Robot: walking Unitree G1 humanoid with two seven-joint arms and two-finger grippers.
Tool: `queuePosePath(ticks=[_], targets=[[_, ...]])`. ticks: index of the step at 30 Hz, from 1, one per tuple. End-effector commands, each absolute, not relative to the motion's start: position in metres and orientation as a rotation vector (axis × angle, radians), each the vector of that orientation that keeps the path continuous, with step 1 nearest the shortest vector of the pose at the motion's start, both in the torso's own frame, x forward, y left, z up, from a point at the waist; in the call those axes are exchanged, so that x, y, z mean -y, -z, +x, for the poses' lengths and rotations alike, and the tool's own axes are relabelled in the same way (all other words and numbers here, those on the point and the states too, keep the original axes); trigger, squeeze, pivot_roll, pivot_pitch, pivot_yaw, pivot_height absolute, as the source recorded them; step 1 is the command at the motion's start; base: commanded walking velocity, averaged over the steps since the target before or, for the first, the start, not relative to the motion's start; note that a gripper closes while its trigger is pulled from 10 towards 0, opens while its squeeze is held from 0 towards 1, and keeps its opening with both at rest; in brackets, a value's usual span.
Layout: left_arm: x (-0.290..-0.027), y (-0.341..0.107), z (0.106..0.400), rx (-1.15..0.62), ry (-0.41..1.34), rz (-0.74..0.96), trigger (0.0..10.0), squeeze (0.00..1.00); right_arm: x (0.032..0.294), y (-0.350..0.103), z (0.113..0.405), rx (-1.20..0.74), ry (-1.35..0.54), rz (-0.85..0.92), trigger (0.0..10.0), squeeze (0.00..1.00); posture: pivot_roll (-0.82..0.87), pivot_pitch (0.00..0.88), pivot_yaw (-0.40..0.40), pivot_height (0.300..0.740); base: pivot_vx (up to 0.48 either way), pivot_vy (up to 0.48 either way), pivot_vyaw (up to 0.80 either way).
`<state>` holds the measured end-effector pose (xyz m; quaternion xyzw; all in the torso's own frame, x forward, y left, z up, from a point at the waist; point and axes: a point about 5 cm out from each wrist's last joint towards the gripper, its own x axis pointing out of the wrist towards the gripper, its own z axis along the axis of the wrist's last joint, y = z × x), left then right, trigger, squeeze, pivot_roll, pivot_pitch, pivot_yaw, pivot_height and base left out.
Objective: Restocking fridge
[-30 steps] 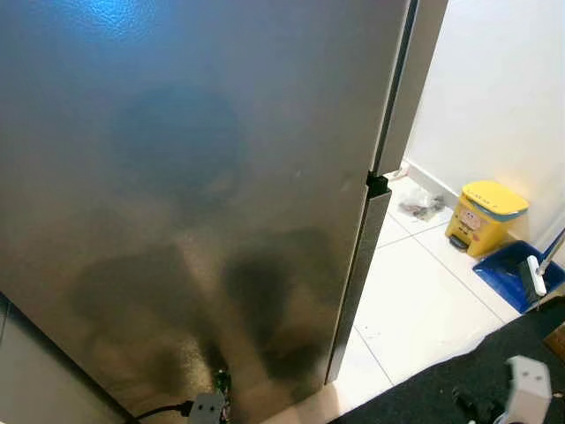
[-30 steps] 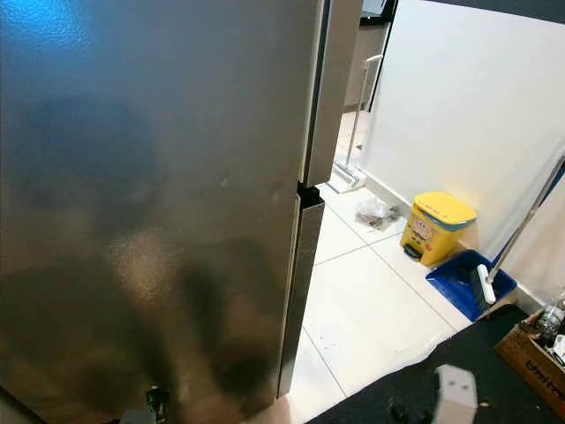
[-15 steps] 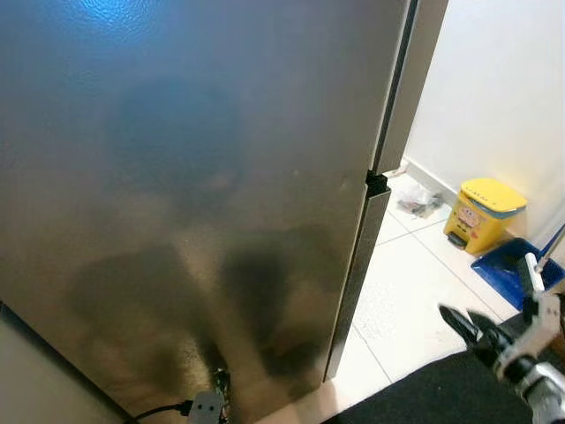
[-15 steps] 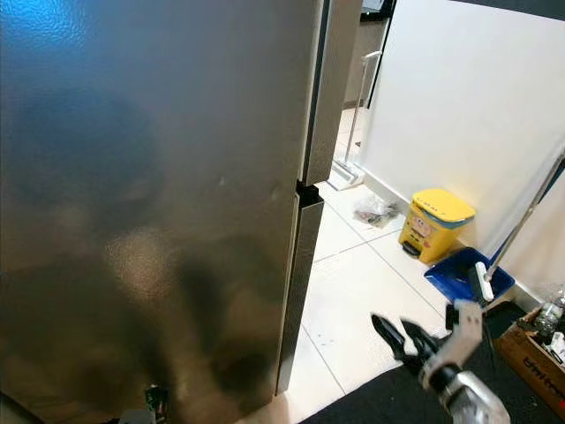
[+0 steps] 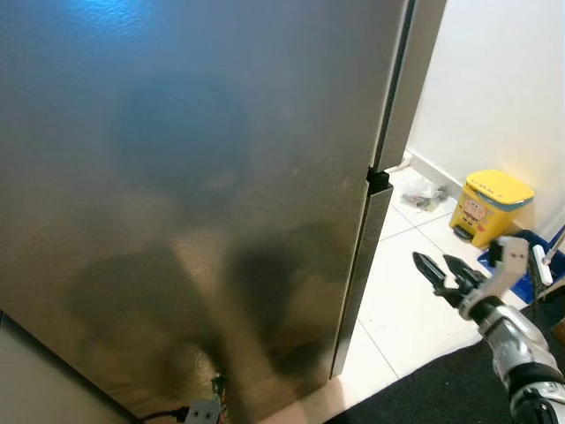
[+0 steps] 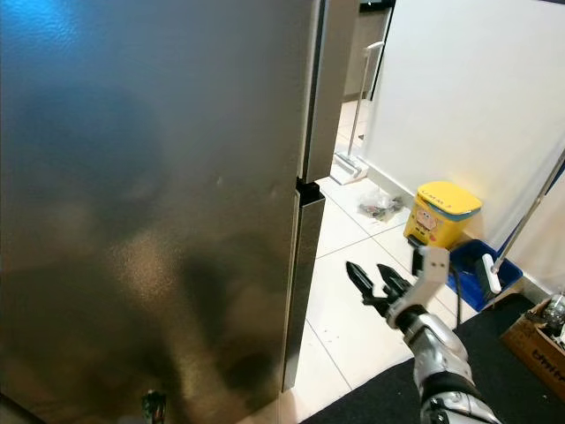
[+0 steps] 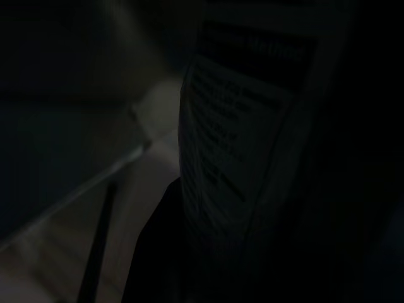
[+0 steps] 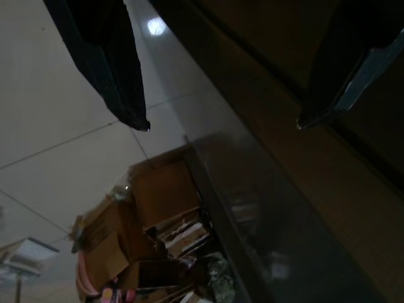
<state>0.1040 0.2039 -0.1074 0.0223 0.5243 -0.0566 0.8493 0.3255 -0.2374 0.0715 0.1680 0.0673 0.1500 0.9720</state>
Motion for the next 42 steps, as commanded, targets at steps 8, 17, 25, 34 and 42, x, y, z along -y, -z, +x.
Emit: queuePosePath(ticks=[8,17,25,34,42], targets=[[-0.217,0.109,0.087,-1.145,0.125,0.077,10.0,0.00,0.210,-0.082,0.342,-0.160,-0.397,0.223,10.0,0.00,0.01,0.000,0.016,0.740,0.000,0.000,0.00],[-0.217,0.106,0.096,-1.099,0.132,0.075,10.0,0.00,0.194,-0.104,0.361,-0.163,-0.444,0.009,10.0,0.00,0.02,0.000,0.013,0.740,0.000,0.000,0.00],[-0.218,0.106,0.092,-1.106,0.134,0.077,10.0,0.00,0.192,-0.113,0.367,-0.148,-0.411,-0.085,10.0,0.00,0.03,0.000,0.011,0.740,0.000,0.000,0.00],[-0.220,0.107,0.087,-1.116,0.127,0.077,10.0,0.00,0.189,-0.123,0.375,-0.126,-0.368,-0.108,10.0,0.00,0.05,0.000,0.006,0.740,0.000,0.000,0.00],[-0.221,0.107,0.087,-1.114,0.123,0.075,10.0,0.00,0.195,-0.135,0.381,-0.099,-0.316,-0.141,10.0,0.00,0.05,0.000,0.001,0.740,0.000,0.000,0.00]])
